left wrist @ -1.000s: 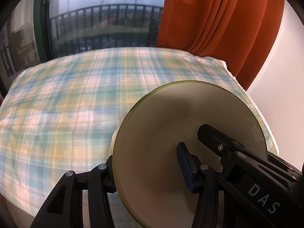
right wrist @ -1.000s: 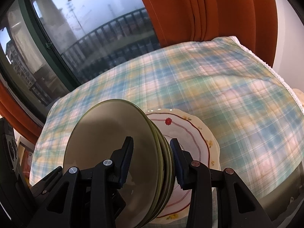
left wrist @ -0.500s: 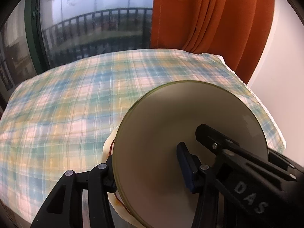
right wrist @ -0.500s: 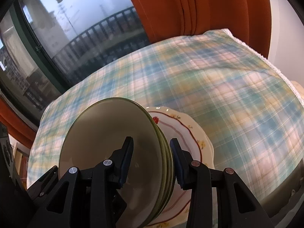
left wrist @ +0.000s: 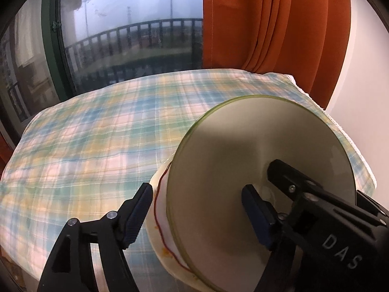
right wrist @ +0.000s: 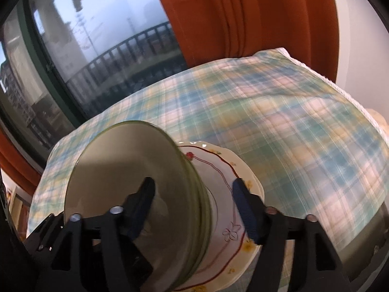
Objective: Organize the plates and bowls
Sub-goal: 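Lower the nested bowls onto the top plate with both grippers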
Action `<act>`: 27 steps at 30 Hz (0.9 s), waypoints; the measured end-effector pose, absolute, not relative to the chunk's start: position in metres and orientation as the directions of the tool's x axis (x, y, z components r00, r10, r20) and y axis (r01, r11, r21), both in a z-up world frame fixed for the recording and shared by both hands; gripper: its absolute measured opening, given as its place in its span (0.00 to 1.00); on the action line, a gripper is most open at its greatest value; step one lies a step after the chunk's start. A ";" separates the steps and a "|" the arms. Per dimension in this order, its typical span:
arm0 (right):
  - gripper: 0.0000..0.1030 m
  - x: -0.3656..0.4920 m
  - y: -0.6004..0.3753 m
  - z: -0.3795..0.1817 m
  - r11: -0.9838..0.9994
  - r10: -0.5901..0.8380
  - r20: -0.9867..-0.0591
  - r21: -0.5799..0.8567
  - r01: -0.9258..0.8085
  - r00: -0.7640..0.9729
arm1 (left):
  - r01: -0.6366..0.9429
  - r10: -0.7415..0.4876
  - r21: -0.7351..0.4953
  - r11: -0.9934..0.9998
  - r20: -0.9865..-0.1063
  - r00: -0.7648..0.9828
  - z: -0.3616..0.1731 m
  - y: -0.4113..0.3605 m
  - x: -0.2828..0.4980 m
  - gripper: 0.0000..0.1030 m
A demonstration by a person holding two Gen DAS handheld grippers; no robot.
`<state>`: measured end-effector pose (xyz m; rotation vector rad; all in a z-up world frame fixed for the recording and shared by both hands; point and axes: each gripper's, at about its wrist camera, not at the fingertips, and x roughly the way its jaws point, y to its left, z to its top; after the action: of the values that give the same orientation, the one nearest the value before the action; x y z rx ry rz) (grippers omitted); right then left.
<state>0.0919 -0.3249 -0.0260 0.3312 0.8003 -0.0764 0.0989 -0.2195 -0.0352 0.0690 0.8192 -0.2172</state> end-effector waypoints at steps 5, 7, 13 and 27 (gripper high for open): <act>0.75 0.081 -0.329 -0.029 0.935 0.044 -0.710 0.278 0.221 0.703 | 0.200 -0.140 -0.003 0.980 -0.727 0.672 -0.032 -0.215 0.091 0.78; 0.75 0.077 -0.328 -0.026 0.933 0.034 -0.696 0.278 0.226 0.717 | 0.179 -0.128 -0.001 0.984 -0.703 0.700 -0.025 -0.208 0.085 0.80; 0.79 0.062 -0.319 -0.009 0.939 -0.037 -0.640 0.240 0.245 0.768 | 0.163 -0.132 -0.012 0.986 -0.650 0.749 -0.012 -0.187 0.070 0.87; 0.82 0.033 -0.265 0.016 0.955 -0.128 -0.558 0.154 0.254 0.820 | 0.137 -0.133 -0.035 0.990 -0.555 0.821 0.004 -0.128 0.048 0.92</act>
<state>0.0330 -0.2645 0.0157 0.2263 0.5759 -0.2054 0.0483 -0.1284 0.0042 0.0064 0.5902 -0.1436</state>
